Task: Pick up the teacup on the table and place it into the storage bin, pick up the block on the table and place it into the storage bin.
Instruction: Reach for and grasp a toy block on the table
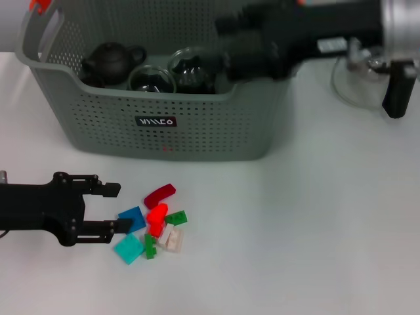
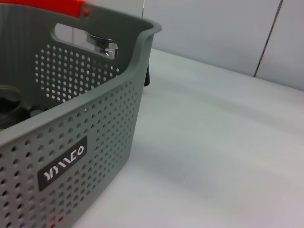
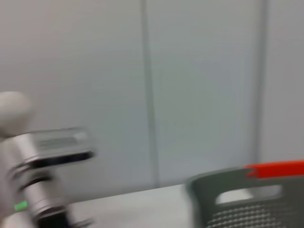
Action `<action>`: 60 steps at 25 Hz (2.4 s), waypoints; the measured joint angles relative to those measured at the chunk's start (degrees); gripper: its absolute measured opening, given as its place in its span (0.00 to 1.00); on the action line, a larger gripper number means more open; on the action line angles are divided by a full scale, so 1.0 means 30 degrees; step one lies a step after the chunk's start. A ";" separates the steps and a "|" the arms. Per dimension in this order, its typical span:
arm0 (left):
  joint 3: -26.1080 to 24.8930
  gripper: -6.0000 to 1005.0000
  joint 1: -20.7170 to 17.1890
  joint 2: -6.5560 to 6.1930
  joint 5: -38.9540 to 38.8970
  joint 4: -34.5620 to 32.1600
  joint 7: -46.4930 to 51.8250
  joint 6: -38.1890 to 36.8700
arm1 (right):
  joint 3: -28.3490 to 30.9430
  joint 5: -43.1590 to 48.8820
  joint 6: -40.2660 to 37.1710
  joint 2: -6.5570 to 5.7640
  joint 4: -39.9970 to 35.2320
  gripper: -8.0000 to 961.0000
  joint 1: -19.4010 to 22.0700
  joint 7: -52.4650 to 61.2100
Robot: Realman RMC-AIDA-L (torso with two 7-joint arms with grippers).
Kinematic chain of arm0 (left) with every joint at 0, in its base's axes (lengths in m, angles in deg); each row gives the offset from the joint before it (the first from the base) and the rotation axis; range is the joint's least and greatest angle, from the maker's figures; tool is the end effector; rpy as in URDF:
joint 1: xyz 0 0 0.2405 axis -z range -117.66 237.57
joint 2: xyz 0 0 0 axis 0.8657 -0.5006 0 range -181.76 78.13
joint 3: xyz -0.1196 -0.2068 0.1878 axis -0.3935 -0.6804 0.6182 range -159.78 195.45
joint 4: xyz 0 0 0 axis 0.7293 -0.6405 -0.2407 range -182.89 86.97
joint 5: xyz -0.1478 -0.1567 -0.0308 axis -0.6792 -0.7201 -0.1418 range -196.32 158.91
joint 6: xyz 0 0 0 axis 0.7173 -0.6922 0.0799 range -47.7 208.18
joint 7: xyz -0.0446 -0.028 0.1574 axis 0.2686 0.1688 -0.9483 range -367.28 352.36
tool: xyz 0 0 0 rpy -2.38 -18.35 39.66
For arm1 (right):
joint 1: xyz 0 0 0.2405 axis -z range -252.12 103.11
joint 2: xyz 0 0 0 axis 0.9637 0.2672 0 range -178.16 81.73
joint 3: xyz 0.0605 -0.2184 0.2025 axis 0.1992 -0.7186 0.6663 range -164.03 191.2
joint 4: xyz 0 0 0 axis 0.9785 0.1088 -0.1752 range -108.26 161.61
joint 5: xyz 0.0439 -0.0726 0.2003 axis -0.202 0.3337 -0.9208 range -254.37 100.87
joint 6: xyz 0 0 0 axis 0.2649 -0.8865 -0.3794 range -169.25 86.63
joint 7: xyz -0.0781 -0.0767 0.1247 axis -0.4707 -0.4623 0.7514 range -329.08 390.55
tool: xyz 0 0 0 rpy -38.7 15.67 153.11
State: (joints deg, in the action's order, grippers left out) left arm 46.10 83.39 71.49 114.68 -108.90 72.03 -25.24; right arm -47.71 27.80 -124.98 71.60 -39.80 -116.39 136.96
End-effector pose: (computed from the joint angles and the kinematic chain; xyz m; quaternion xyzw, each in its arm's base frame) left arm -0.3278 0.3043 0.0009 -0.9639 -0.1923 -0.1340 0.1263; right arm 0.0972 0.4253 -0.0146 -0.9636 0.0716 0.2382 0.0981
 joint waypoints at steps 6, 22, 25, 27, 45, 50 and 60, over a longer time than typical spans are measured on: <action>0.0038 0.70 0.0055 -0.0086 0.0063 -0.0095 -0.0132 -0.0175 | 0.0668 0.0047 -0.5170 -0.0255 -0.0090 0.78 0.1697 -0.0843; 0.2405 0.70 0.0878 -0.0048 0.2526 -0.1371 -0.0421 0.1462 | 0.0859 0.2437 -0.7113 -0.0111 0.2973 0.78 0.1724 -0.0625; 0.3304 0.70 0.0900 0.0049 0.2780 -0.1603 -0.0406 0.2310 | 0.0944 0.2466 -0.6800 -0.0098 0.3385 0.78 0.1659 -0.0590; 0.3870 0.70 0.0949 0.0150 0.3214 -0.1714 -0.0356 0.3003 | 0.0951 0.2436 -0.6594 -0.0096 0.3510 0.78 0.1642 -0.0586; 0.4550 0.70 0.0953 0.0225 0.3612 -0.0883 -0.0789 0.5274 | 0.0971 0.2363 -0.5376 0.0024 0.4988 0.78 0.1310 -0.0826; 0.4561 0.69 0.0945 0.0242 0.3636 -0.0418 -0.1072 0.5765 | 0.0982 0.2346 -0.5304 0.0056 0.5090 0.78 0.1233 -0.0833; 0.4581 0.69 0.0960 0.0304 0.3712 -0.0117 -0.1408 0.5875 | 0.1019 0.2213 -0.5177 0.0066 0.5426 0.78 0.1137 -0.0928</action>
State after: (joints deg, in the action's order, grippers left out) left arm 59.85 86.27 72.40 125.81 -109.25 67.80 -7.61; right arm -44.66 34.44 -140.51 71.80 -23.52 -112.97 134.18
